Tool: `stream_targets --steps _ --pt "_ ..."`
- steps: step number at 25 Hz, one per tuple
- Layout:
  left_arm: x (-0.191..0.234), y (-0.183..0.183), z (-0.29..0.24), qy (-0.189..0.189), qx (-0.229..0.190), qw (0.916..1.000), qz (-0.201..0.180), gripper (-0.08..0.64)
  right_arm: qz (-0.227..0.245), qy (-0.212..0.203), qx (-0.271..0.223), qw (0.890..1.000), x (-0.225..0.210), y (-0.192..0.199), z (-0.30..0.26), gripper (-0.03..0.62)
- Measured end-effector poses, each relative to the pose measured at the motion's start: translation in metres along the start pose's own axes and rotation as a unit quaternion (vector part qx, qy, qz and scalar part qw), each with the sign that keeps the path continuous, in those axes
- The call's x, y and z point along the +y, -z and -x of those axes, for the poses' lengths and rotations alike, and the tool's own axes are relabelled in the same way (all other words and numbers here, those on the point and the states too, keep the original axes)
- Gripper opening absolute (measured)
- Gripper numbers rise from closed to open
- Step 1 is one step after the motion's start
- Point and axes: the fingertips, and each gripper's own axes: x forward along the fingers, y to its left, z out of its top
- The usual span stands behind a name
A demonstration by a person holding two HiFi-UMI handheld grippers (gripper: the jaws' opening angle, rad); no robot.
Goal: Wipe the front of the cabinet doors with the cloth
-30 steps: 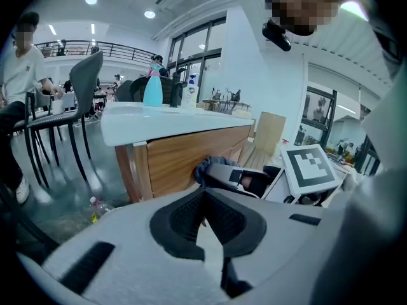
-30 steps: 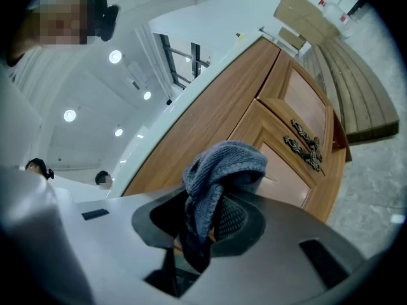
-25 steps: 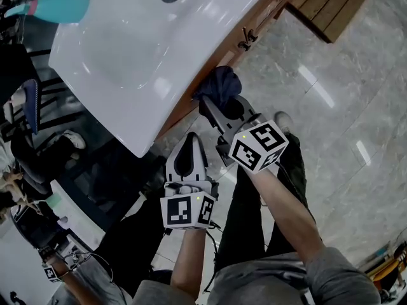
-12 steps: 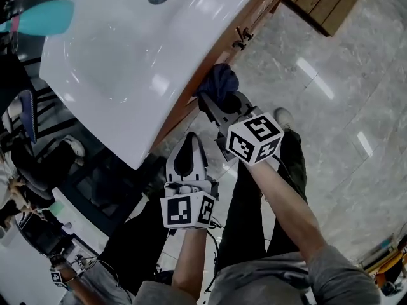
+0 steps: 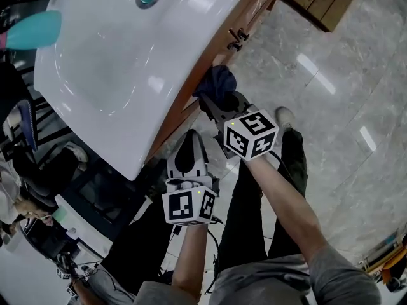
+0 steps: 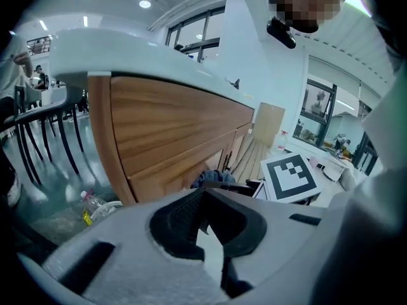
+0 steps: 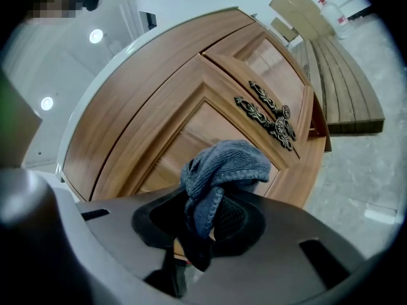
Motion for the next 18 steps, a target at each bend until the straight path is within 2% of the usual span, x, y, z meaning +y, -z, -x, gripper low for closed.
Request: stream_targets --steps 18 --pt "0.009 0.039 -0.046 0.011 0.027 0.9995 -0.009 0.006 -0.020 0.045 0.039 0.998 -0.065 0.052 -0.026 0.091"
